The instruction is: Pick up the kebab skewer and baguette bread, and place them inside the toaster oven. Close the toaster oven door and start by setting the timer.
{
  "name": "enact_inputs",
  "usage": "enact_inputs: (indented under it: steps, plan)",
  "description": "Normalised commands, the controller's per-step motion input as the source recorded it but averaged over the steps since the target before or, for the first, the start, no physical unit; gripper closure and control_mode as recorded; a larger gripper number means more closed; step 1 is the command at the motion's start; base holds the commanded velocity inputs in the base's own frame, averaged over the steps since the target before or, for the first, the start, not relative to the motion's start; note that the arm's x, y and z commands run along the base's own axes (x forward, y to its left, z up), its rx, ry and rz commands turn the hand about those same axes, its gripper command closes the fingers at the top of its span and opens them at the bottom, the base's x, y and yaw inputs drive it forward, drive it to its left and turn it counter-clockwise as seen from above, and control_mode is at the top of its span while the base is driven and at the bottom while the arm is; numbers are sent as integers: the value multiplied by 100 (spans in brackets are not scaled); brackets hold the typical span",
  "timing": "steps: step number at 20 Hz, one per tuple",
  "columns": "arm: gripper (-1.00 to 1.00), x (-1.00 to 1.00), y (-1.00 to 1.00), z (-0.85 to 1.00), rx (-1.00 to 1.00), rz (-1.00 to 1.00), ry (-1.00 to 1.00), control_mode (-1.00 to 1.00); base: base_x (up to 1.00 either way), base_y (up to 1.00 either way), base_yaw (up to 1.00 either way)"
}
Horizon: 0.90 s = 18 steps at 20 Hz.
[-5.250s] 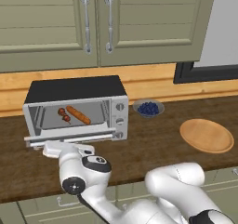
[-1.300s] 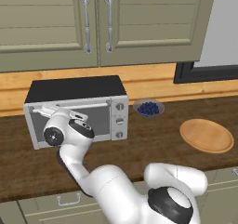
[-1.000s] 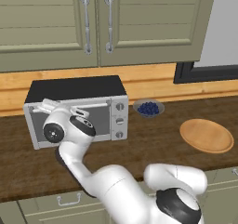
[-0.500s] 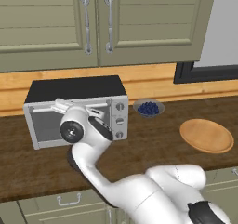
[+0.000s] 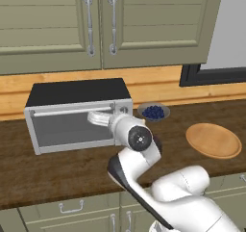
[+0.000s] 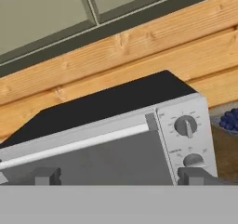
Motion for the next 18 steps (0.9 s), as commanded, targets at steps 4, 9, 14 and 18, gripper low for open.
enact_inputs:
  steps: [4,9,14,18]
  plan:
    - [-100,-11,-48,0,0,18,6,-100,0,0,0]
    - [-100,0,-17,-5,-2,5,3,-100,0,0,0]
    - [-100,0,0,-1,-4,0,4,-100,0,0,0]
    - [-100,4,-3,-3,-6,0,1,-100,0,0,0]
